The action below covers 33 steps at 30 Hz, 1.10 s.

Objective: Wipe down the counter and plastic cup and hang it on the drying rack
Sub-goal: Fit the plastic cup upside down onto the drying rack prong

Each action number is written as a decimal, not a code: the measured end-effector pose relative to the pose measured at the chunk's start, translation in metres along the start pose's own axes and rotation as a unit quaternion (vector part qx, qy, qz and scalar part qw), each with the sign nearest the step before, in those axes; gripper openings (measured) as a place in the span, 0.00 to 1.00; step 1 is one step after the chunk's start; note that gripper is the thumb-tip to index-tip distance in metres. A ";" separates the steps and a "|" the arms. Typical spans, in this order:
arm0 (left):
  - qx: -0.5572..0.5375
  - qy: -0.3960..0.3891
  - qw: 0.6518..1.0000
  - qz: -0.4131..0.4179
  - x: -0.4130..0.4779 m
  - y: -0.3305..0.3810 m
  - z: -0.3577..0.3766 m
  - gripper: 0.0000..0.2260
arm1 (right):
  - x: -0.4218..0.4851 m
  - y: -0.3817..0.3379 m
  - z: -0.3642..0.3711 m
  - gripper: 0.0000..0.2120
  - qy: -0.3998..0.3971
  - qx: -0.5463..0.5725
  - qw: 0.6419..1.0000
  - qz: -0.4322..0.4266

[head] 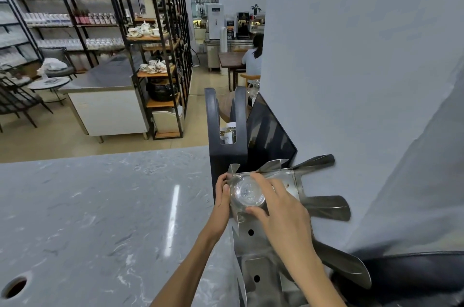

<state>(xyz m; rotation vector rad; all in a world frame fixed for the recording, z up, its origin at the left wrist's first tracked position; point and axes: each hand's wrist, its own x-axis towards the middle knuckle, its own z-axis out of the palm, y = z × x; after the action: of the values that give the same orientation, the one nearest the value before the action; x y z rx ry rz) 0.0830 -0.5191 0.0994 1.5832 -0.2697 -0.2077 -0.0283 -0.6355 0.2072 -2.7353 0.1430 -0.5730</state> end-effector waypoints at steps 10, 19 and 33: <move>0.023 -0.001 1.000 -0.009 0.005 0.000 -0.006 0.20 | -0.003 -0.001 -0.001 0.34 0.009 0.003 1.000 -0.001; 0.023 0.009 1.000 0.016 0.004 -0.008 -0.007 0.15 | -0.003 -0.002 -0.002 0.34 0.013 0.017 1.000 0.022; 0.053 -0.034 0.998 0.005 0.001 0.001 -0.013 0.13 | -0.007 0.001 -0.007 0.33 -0.001 0.039 0.999 0.009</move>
<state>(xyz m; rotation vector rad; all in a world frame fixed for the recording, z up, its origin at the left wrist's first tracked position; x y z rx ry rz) 0.0876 -0.5072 0.1008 1.6806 -0.3467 -0.2429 -0.0375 -0.6374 0.2100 -2.6555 0.1407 -0.5597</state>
